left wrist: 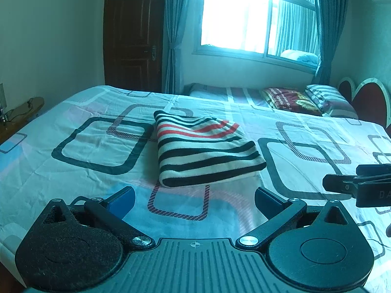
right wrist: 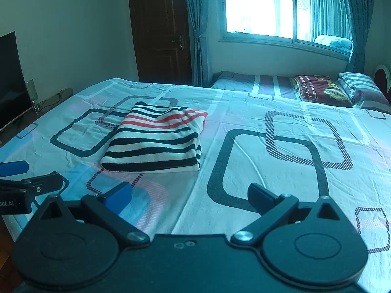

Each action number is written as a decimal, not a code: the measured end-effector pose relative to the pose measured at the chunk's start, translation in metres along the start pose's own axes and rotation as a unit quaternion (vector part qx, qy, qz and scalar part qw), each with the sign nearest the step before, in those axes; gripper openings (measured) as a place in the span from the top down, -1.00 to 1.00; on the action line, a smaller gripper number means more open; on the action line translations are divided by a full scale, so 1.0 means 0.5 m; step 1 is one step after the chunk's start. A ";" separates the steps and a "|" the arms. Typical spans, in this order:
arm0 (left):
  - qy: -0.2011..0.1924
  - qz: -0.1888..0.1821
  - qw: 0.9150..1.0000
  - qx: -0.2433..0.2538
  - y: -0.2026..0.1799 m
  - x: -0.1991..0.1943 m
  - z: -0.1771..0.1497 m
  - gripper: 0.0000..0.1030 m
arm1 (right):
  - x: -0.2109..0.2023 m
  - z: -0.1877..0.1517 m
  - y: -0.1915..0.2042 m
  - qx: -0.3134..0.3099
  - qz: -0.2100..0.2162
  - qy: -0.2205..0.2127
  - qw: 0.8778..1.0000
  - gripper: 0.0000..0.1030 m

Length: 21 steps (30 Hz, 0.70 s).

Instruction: Fold small clothes

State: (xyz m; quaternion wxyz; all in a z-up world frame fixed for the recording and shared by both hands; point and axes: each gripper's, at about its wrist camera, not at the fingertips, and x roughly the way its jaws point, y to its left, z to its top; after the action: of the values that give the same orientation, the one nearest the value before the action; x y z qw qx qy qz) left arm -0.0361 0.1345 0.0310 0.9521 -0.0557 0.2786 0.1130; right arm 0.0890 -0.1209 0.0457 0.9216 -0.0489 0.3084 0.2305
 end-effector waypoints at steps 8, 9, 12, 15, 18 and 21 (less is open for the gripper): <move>-0.002 -0.002 1.000 0.008 -0.009 -0.002 0.004 -1.00 | -0.004 0.000 -0.008 0.003 0.002 -0.001 1.000 -0.95; -0.003 -0.002 1.000 0.009 -0.012 -0.004 0.005 -1.00 | -0.003 0.000 -0.006 0.002 0.000 -0.001 1.000 -0.95; -0.005 -0.004 1.000 0.012 -0.014 -0.006 0.007 -1.00 | -0.006 -0.001 -0.010 0.002 0.001 -0.003 1.000 -0.95; -0.007 -0.004 1.000 0.015 -0.014 -0.005 0.011 -1.00 | -0.006 0.000 -0.010 0.003 0.000 -0.004 1.000 -0.95; -0.009 -0.004 1.000 0.015 -0.014 -0.004 0.014 -1.00 | -0.005 0.000 -0.011 0.003 0.002 -0.002 1.000 -0.95; -0.010 -0.002 1.000 0.015 -0.012 -0.002 0.017 -1.00 | -0.005 0.001 -0.008 0.002 0.004 -0.005 1.000 -0.95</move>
State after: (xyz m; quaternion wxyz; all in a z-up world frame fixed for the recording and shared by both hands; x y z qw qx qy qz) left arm -0.0309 0.1299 0.0390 0.9557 -0.0414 0.2709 0.1073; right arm 0.0894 -0.1254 0.0474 0.9222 -0.0442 0.3048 0.2338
